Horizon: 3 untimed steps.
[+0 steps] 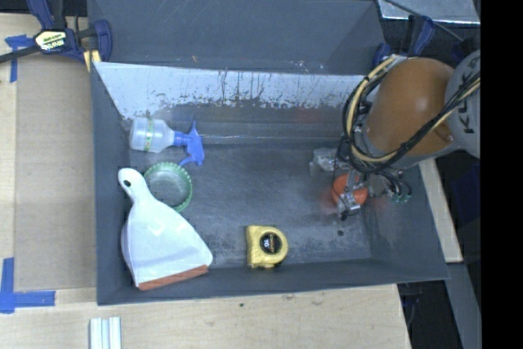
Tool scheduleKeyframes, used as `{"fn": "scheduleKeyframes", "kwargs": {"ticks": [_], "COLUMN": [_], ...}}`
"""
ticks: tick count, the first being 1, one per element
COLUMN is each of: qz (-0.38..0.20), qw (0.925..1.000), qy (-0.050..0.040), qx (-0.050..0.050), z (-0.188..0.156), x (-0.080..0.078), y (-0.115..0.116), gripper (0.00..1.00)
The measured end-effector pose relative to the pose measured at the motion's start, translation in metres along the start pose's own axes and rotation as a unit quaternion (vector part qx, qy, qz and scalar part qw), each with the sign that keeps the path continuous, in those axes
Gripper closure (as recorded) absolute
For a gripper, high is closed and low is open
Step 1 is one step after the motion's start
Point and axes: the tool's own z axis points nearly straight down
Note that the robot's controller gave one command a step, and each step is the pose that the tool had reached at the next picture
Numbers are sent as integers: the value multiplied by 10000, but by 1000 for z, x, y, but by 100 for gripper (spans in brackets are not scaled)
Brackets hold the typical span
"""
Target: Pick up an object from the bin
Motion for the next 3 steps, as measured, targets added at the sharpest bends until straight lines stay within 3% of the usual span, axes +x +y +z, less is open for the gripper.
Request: {"fn": "scheduleKeyframes", "kwargs": {"ticks": [1,2,3], "qz": [646,935,941], "qw": [9979,9956,9956], "qy": [-26,-21,-42], "qx": [25,18,28], "z": [-30,21,18], "x": [35,27,27], "y": [-67,-44,-46], "gripper": [0,0,100]}}
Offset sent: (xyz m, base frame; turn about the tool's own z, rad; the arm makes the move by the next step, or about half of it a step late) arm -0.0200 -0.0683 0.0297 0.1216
